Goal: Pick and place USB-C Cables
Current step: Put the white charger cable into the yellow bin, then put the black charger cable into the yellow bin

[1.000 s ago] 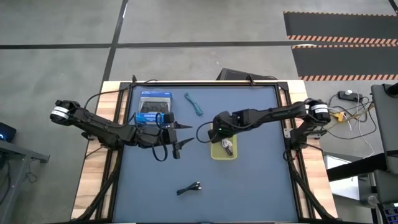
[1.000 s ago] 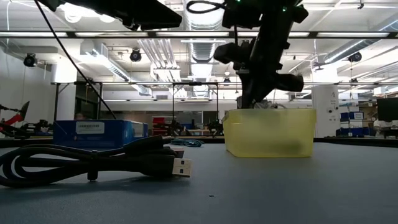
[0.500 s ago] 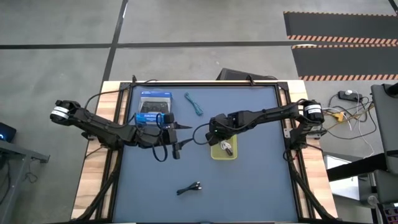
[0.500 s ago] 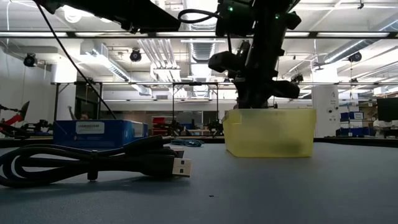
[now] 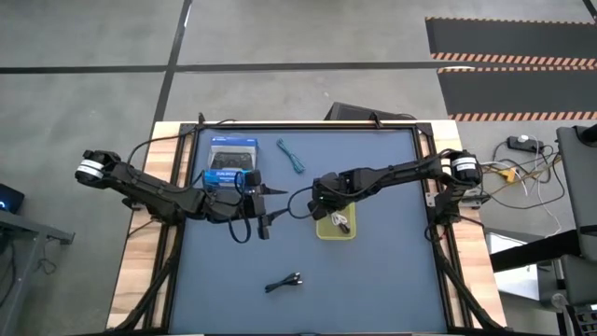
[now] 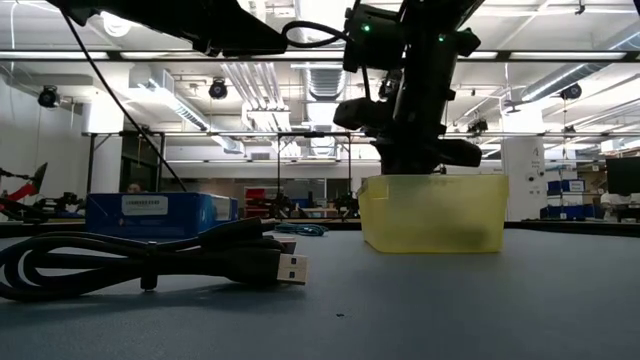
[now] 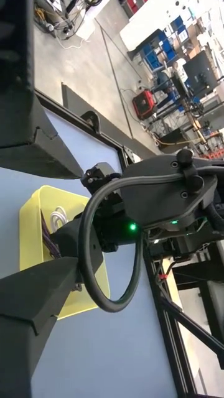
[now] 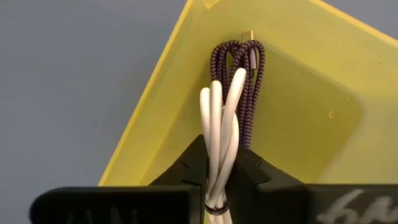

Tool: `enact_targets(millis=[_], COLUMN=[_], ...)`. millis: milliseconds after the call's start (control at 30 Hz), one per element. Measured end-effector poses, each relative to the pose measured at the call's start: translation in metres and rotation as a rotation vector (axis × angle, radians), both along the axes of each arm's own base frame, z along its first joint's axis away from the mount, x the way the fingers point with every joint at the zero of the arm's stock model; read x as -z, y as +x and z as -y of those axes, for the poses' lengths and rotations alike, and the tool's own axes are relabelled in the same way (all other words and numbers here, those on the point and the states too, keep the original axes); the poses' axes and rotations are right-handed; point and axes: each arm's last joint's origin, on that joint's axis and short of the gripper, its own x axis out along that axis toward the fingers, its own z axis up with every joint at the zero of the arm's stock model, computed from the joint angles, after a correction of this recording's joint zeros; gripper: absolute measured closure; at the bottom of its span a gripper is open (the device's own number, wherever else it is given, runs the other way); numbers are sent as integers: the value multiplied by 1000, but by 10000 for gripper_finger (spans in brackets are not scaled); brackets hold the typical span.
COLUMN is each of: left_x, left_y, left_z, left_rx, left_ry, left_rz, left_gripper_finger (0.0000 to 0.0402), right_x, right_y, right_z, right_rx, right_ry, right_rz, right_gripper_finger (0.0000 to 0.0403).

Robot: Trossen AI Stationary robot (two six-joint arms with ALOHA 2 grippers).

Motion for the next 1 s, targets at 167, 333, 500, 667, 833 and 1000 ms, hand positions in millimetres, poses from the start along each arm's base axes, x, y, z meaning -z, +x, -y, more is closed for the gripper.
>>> enact_targets(millis=[167,333,500,667,833,1000], left_x=[0,0,0,0,0,0], left_y=[0,0,0,0,0,0], left_z=[0,0,0,0,0,0], left_rx=[0,0,0,-1,-1,-1], left_ry=[0,0,0,-1,-1,-1], left_rz=[1,2,2,3,3,1], left_gripper_finger=[200,200,200,200,200,200], right_x=[0,0,0,-8,-23,-37], right_y=[0,0,0,-2,-7,-11], right_z=[0,0,0,0,0,-6], right_rx=[0,0,-1,-20,-57,-176], right_ry=[0,-1,-1,-7,-23,-75], right_rz=[0,0,1,21,63,100], right_gripper_finger=[330,296,275,267,266,277])
